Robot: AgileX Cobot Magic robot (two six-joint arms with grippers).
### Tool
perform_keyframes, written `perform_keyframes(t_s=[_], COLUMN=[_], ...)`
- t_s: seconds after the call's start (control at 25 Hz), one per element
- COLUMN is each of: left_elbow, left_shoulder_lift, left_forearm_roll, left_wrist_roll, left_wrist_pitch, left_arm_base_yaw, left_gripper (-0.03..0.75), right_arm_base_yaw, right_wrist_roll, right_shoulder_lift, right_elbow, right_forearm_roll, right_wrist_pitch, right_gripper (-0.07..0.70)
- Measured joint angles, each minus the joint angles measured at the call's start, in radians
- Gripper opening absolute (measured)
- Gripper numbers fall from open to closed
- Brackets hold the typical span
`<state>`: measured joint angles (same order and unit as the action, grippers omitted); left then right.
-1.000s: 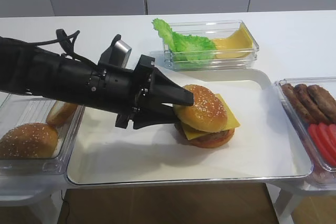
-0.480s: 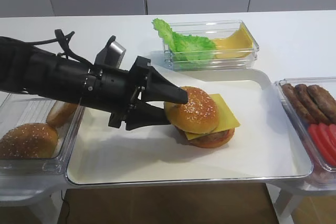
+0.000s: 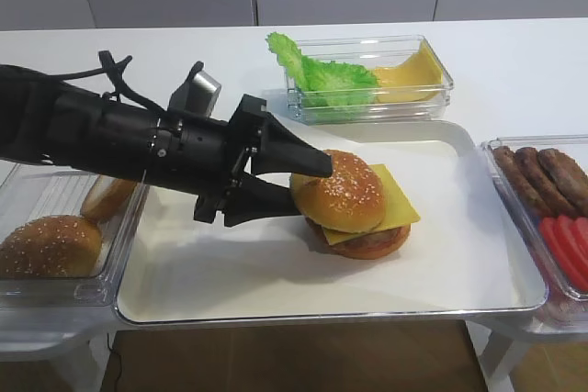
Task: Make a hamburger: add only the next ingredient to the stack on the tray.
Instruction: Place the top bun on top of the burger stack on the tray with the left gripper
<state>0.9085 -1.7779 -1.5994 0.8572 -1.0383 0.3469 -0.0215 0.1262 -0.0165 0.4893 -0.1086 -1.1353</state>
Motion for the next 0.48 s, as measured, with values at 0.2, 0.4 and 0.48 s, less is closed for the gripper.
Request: perform_keyframes(t_s=[0.2, 0.4, 0.48], left_elbow=[0.0, 0.0, 0.0], left_shoulder_lift=[0.0, 0.0, 0.0], left_forearm_roll=[0.0, 0.005, 0.013], left_wrist_roll=[-0.007, -0.011, -0.013], left_wrist_pitch=[0.0, 0.002, 0.012], left_arm_base_yaw=[0.0, 0.01, 0.021], left_gripper=[0.482, 0.482, 0.482], right_arm_base_yaw=[0.0, 0.0, 0.0], right_wrist_roll=[0.0, 0.004, 0.004], right_shoulder_lift=[0.0, 0.0, 0.0], right_elbow=[0.0, 0.0, 0.0], right_forearm_roll=[0.0, 0.0, 0.0], right_wrist_pitch=[0.0, 0.0, 0.0], right_gripper=[0.027, 0.027, 0.027])
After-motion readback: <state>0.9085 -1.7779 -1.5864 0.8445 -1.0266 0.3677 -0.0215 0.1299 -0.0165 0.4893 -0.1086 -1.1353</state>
